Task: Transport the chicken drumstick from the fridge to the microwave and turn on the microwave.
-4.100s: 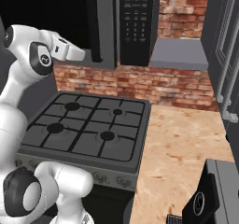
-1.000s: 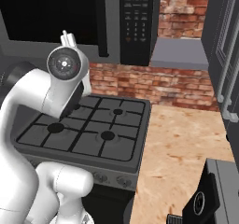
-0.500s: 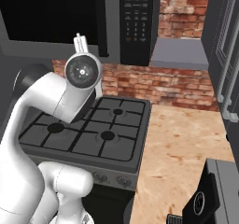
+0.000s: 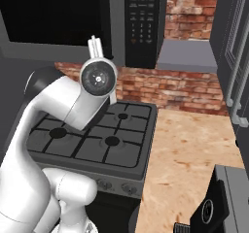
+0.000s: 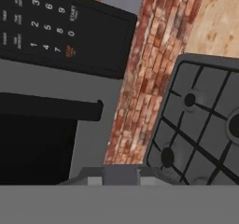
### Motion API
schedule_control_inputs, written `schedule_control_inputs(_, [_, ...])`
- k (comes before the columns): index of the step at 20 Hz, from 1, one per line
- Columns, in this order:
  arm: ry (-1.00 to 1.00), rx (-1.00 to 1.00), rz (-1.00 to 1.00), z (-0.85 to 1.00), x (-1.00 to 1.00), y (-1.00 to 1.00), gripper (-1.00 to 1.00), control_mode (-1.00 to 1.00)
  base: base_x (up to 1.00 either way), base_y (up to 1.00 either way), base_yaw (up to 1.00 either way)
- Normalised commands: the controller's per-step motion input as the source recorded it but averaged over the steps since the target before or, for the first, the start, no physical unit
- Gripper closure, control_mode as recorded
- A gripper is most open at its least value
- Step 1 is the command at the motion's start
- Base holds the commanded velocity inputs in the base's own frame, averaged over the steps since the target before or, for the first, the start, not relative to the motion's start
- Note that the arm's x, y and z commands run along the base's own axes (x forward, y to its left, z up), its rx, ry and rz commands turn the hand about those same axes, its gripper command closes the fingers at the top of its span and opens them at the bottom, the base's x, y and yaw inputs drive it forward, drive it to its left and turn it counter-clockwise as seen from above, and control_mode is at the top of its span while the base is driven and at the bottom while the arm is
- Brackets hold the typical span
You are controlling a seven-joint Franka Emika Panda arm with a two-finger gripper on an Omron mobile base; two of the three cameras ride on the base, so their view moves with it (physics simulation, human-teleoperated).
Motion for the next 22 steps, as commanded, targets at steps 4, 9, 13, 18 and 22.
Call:
schedule_control_inputs(4, [-0.04,0.04,-0.07,0.00,0.00,-0.32,1.00,-1.00,0.00,0.00,0.00])
schedule_control_inputs(9, [-0.05,0.03,-0.06,0.00,0.05,-0.22,1.00,-1.00,0.00,0.00,0.00])
schedule_control_inputs(13, [-0.08,0.03,-0.05,0.00,0.17,-0.18,1.00,-1.00,0.00,0.00,0.00])
schedule_control_inputs(18, [-0.05,0.05,-0.05,0.00,0.20,-0.17,1.00,-1.00,0.00,0.00,0.00])
schedule_control_inputs(22, [-0.01,0.08,-0.04,0.01,0.21,-0.20,1.00,-1.00,0.00,0.00,0.00])
